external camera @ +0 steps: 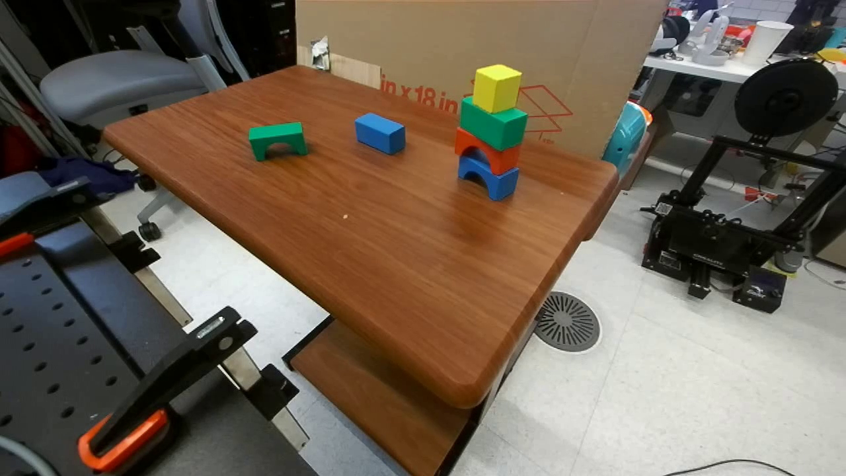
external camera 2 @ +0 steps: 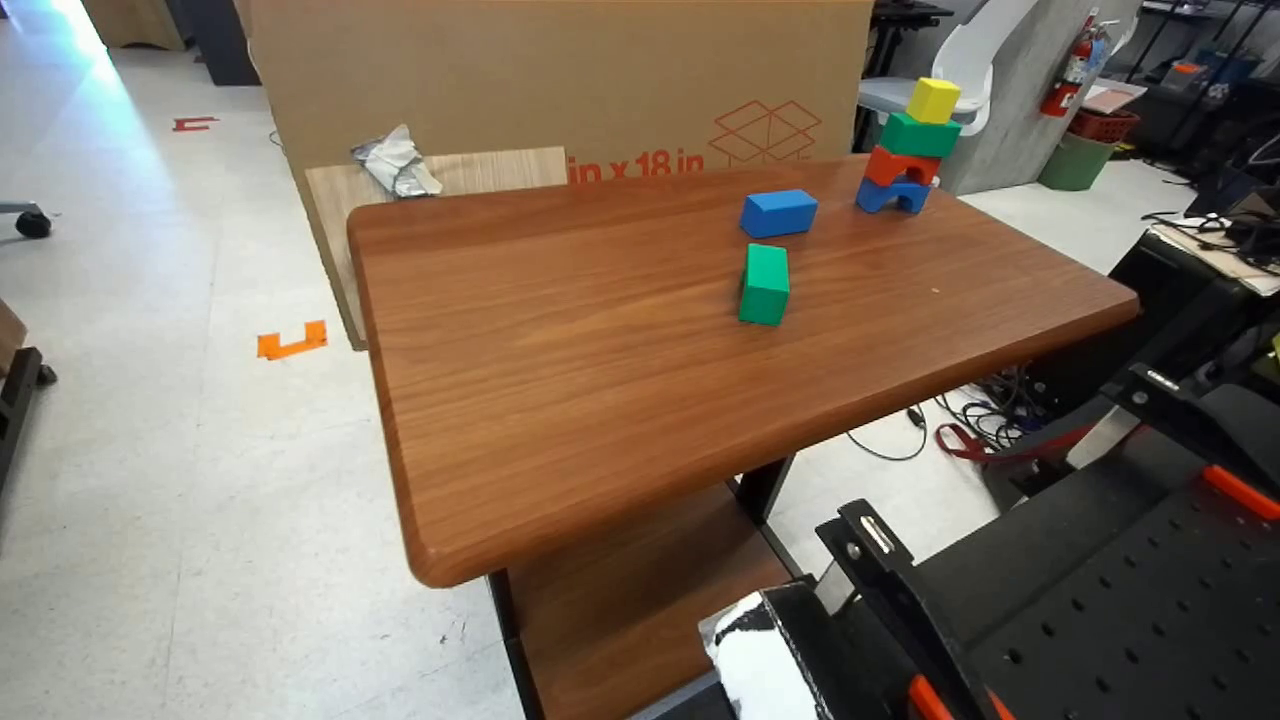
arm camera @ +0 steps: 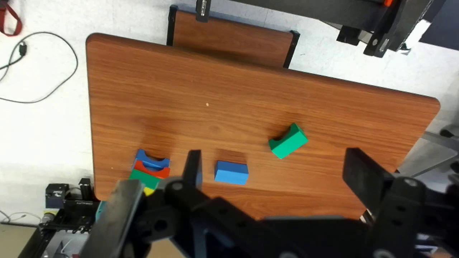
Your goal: Pick up the green block on the left and place it on top of the blue block
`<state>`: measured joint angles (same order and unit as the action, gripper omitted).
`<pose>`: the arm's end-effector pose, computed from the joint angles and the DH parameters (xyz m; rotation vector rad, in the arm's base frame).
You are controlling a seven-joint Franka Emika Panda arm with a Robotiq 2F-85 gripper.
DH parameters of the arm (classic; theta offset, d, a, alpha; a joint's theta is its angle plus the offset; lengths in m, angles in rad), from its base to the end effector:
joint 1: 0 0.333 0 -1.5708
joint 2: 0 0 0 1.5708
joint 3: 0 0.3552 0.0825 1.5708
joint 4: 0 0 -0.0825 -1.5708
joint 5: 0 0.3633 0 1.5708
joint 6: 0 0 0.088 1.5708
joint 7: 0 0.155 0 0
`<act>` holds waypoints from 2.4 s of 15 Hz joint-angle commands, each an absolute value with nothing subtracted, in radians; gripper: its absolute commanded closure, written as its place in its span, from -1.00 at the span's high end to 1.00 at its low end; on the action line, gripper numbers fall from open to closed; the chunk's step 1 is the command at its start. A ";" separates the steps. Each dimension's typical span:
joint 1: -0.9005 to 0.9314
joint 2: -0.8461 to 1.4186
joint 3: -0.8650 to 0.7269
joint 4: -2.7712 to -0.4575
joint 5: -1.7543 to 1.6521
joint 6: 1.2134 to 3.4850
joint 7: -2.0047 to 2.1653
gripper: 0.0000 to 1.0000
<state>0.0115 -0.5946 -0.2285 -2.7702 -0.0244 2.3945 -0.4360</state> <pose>0.3285 -0.0688 0.3978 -3.0545 -0.3996 -0.3567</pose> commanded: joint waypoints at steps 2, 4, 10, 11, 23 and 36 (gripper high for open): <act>0.131 -0.408 -0.220 -2.709 0.001 2.544 -0.551 1.00; 0.199 -0.329 -0.237 -2.679 0.030 2.598 -0.648 1.00; 0.242 -0.053 -0.183 -2.558 0.157 2.674 -0.883 1.00; 0.229 -0.011 -0.161 -2.537 0.183 2.678 -0.912 1.00; 0.048 0.298 0.035 -2.325 0.005 2.653 -0.921 1.00; 0.066 0.436 0.043 -2.240 -0.233 2.645 -0.768 1.00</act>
<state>0.0703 0.4033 0.0351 -2.2757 -0.1876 2.6552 -0.8311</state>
